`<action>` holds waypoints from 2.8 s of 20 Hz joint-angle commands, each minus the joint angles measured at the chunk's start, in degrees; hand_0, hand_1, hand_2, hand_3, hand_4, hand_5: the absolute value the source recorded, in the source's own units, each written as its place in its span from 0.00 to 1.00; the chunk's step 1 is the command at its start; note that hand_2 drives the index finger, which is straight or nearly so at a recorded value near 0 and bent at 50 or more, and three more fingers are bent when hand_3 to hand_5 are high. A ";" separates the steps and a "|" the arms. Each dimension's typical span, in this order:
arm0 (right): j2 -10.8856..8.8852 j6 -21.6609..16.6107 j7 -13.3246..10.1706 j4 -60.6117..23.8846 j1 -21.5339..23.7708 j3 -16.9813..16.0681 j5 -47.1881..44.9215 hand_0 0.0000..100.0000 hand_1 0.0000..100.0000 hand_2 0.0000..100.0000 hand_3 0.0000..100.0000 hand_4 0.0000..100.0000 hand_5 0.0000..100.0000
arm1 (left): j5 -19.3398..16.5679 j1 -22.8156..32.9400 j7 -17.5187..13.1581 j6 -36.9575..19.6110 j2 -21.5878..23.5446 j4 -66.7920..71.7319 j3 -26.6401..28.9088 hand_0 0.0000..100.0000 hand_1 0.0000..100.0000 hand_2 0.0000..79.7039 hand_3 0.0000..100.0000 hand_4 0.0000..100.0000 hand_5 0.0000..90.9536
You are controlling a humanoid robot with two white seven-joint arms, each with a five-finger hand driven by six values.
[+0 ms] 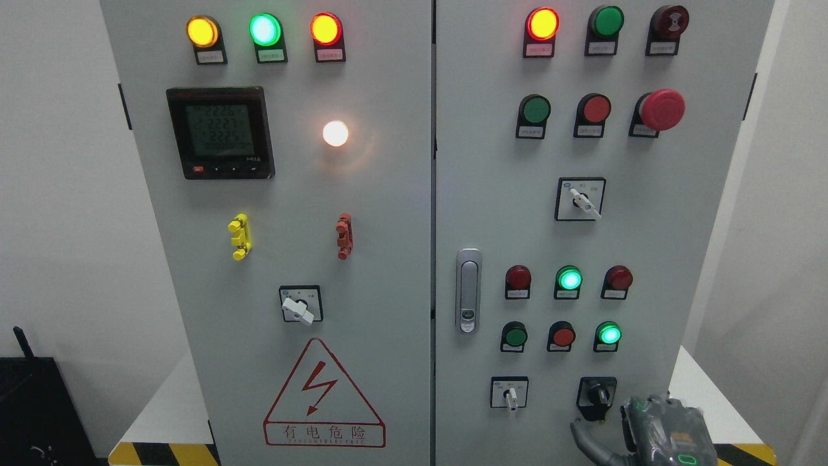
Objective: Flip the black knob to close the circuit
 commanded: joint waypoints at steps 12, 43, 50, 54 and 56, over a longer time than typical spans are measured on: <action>-2.66 0.02 -0.42 7.10 -2.67 -3.21 -3.08 0.00 0.00 0.93 1.00 0.87 0.80 | 0.02 -0.08 -0.01 -0.04 0.00 0.04 0.00 0.12 0.56 0.00 0.00 0.00 0.00; -3.89 1.96 -0.33 7.10 -4.34 -4.62 -5.63 0.00 0.00 0.93 1.00 0.87 0.80 | 0.02 -0.08 -0.01 -0.04 0.00 0.04 0.00 0.12 0.56 0.00 0.00 0.00 0.00; -3.10 2.57 -1.30 7.28 -4.25 -3.48 -5.54 0.00 0.00 0.93 1.00 0.87 0.80 | 0.02 0.01 -0.01 -0.04 0.00 -0.04 0.00 0.12 0.56 0.00 0.00 0.00 0.00; -2.75 3.89 -1.56 7.02 -4.16 -0.67 -5.54 0.00 0.00 0.93 1.00 0.87 0.80 | 0.02 -0.08 -0.01 -0.04 0.00 0.04 0.00 0.12 0.56 0.00 0.00 0.00 0.00; -2.31 4.16 -2.70 7.10 -3.72 0.73 -5.63 0.00 0.00 0.93 1.00 0.87 0.80 | 0.02 0.01 -0.01 -0.04 0.00 0.04 0.00 0.12 0.56 0.00 0.00 0.00 0.00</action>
